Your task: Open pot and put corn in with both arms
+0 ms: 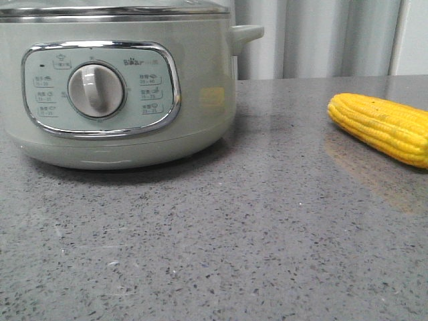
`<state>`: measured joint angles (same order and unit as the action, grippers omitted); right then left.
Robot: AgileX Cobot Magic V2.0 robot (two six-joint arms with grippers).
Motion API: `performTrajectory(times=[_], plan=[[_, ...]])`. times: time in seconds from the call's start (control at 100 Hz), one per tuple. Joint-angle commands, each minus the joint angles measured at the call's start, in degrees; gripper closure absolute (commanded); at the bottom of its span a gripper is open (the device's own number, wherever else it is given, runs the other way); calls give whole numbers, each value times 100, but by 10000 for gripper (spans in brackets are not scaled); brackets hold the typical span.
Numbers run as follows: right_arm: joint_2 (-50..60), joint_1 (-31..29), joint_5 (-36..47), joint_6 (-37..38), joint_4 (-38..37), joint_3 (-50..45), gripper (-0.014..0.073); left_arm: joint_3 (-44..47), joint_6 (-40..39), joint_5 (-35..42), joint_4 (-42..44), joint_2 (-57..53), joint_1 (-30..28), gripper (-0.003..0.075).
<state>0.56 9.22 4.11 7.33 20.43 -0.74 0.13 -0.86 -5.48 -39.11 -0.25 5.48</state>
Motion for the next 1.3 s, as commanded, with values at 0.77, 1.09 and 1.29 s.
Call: performTrajectory(times=[0.77, 1.09, 1.29], plan=[[-1363, -19, -2891, -657, -2132, 3176, 314, -2906, 298, -465, 2399, 2282, 13, 353], [-2329, -19, -3012, -657, -2132, 3696, 119, -4041, 495, 107, 2291, 4514, 1235, 212], [-2353, -19, -2977, -657, -2132, 3696, 119, -4711, 700, 1506, 2437, 5927, 2464, 218]])
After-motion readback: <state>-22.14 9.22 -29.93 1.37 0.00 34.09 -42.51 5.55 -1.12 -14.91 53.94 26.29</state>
